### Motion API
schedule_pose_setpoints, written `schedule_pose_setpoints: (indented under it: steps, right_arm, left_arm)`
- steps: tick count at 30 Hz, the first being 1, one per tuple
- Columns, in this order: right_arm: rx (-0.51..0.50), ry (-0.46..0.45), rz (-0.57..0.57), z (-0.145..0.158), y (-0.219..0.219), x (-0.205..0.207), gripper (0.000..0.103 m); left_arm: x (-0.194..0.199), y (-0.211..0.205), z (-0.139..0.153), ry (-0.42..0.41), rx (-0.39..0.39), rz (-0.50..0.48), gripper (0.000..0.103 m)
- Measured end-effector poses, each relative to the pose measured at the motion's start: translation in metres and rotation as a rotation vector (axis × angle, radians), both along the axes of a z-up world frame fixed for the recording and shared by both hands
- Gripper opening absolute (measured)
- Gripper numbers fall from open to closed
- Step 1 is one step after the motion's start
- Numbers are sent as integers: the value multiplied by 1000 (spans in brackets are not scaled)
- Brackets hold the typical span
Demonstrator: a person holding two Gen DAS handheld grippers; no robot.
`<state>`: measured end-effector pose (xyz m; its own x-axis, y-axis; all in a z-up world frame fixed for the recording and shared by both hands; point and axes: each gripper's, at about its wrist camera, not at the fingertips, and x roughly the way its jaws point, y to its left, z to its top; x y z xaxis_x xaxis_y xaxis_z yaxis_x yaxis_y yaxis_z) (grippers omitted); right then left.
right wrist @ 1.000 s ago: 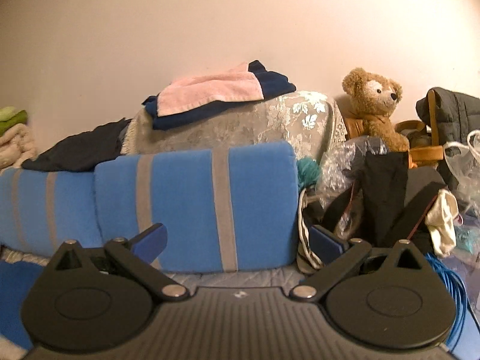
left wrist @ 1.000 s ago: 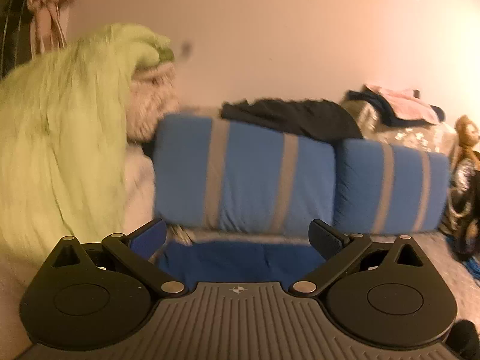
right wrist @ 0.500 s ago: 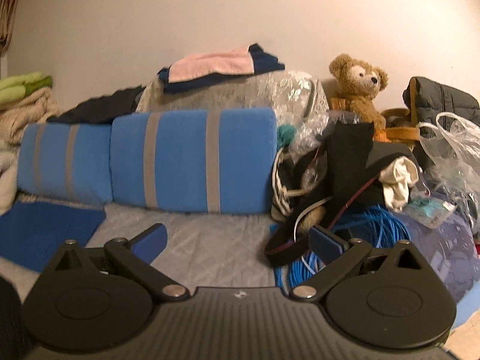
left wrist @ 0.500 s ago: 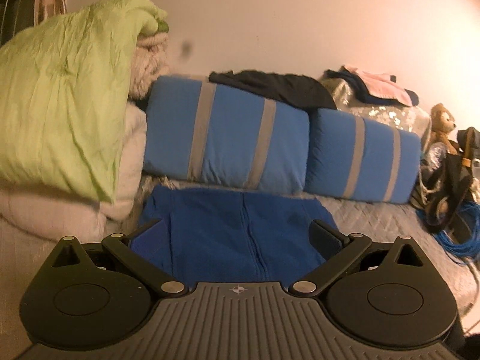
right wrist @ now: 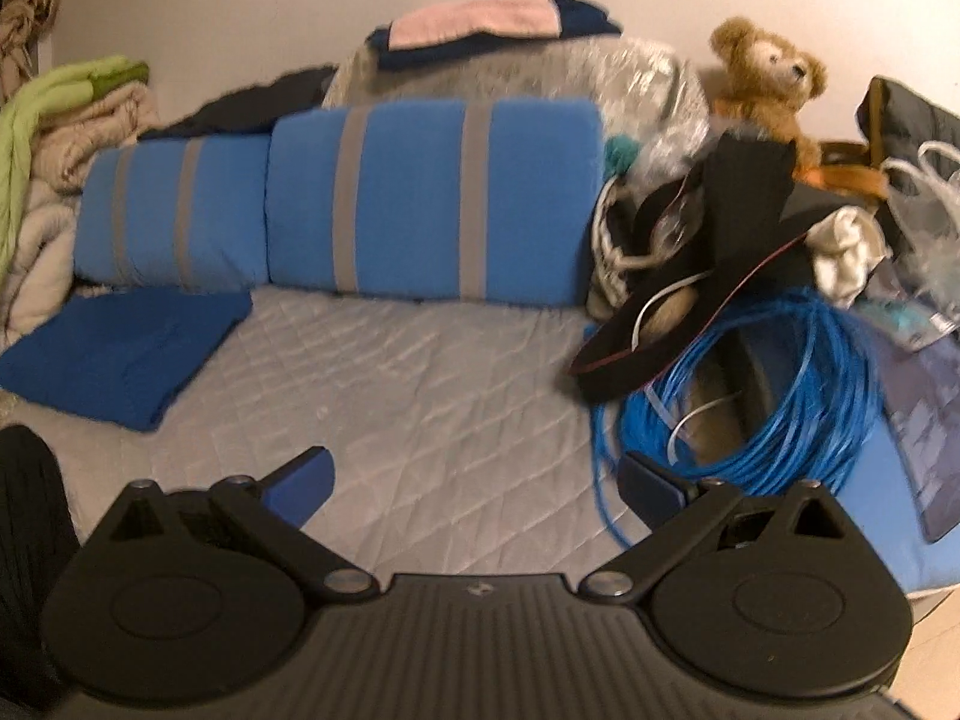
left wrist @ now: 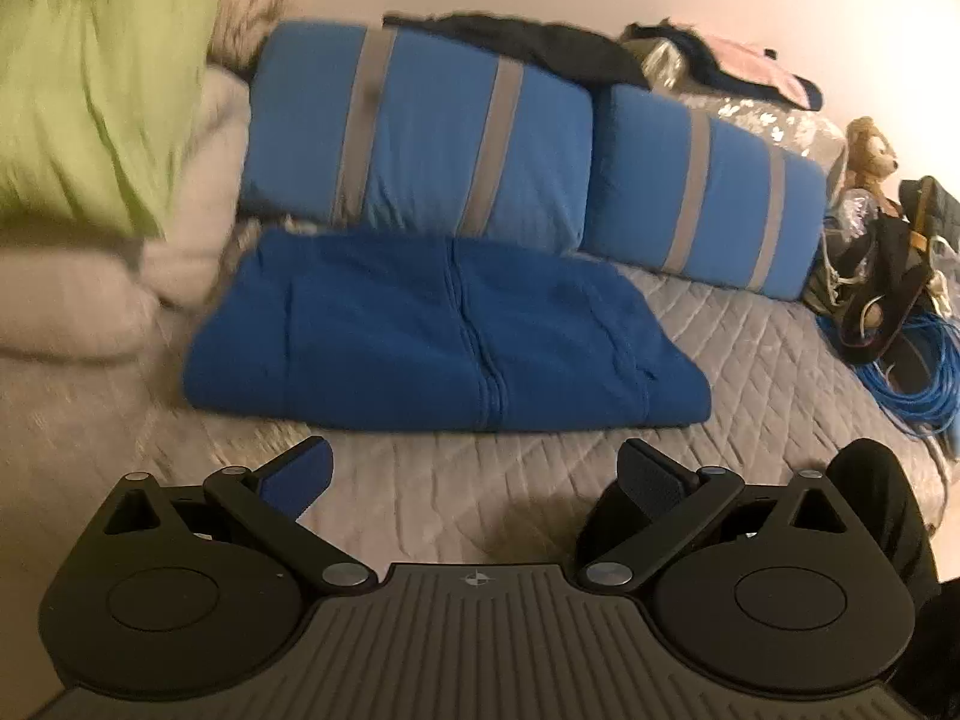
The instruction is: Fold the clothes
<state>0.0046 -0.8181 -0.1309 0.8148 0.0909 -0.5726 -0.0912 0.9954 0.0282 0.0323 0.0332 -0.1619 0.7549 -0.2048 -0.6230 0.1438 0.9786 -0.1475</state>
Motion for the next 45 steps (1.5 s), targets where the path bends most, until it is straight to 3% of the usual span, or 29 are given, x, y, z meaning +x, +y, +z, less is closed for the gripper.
schedule_pose_setpoints:
  steps: [9, 19, 24, 28, 30, 37, 45]
  right_arm:
    - [-69, 121, 53, -65, 45, 33, 103]
    - [-33, 259, -82, -125, 50, 69, 103]
    - [-12, 319, -144, -155, 52, 87, 103]
    - [23, 347, -162, -178, 50, 101, 103]
    - [35, 375, -175, -192, 50, 107, 103]
    - [-47, 296, -162, -207, 63, 111, 103]
    - [-53, 230, -183, -212, 68, 131, 103]
  left_arm:
    - [25, -8, -39, 31, 28, 37, 103]
    - [56, -12, -89, 120, 73, 103, 103]
    - [74, -16, -118, 123, 175, 94, 103]
    - [91, -10, -149, 196, 146, 109, 103]
    - [89, -11, -160, 163, 164, 104, 103]
    - [88, -10, -157, 157, 199, 50, 103]
    - [98, -17, -155, 121, 183, 93, 103]
